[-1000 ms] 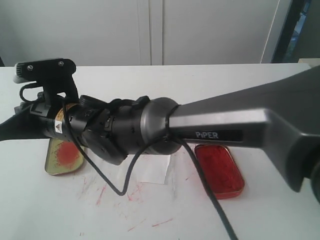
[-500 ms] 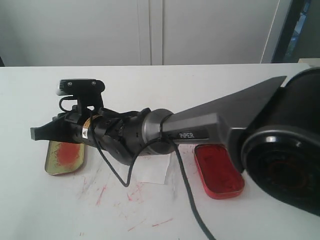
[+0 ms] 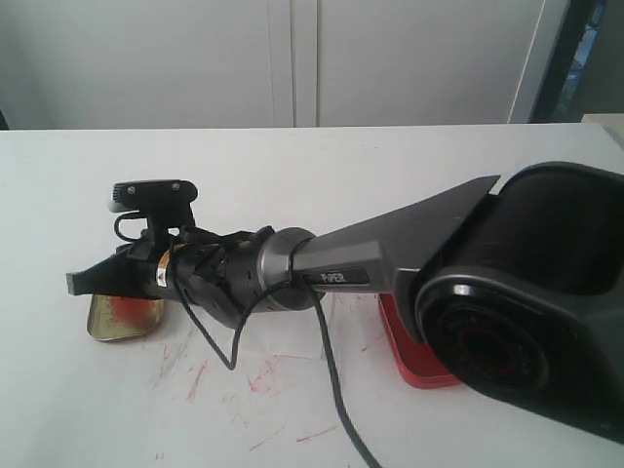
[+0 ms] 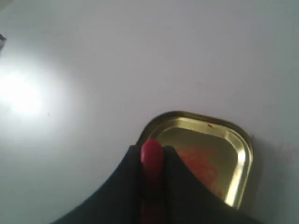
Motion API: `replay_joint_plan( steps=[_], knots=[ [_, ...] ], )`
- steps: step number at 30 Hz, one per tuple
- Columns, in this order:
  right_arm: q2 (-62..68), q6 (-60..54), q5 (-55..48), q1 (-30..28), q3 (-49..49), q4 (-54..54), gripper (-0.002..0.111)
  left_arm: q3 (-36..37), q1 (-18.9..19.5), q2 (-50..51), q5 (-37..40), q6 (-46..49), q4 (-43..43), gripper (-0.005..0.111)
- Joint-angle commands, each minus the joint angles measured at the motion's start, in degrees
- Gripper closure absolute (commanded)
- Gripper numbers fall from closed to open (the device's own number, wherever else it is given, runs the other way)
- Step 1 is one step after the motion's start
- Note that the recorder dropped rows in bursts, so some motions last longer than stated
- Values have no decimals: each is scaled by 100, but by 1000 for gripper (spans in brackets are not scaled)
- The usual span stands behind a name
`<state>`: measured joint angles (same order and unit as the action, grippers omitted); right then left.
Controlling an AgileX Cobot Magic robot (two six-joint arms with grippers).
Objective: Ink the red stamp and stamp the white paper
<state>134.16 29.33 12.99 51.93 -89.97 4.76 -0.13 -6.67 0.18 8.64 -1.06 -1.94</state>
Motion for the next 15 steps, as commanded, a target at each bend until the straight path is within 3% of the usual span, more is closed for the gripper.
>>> replay_joint_plan(
  steps=[1,15],
  knots=[
    [-221,-53,-636,-54,-1,67,108,13,-44,-18,-6,-20,1,107],
    [-1150,-570,-1224,-454,1262,247,108,13,-44,-18,-6,-20,1,107]
  ],
)
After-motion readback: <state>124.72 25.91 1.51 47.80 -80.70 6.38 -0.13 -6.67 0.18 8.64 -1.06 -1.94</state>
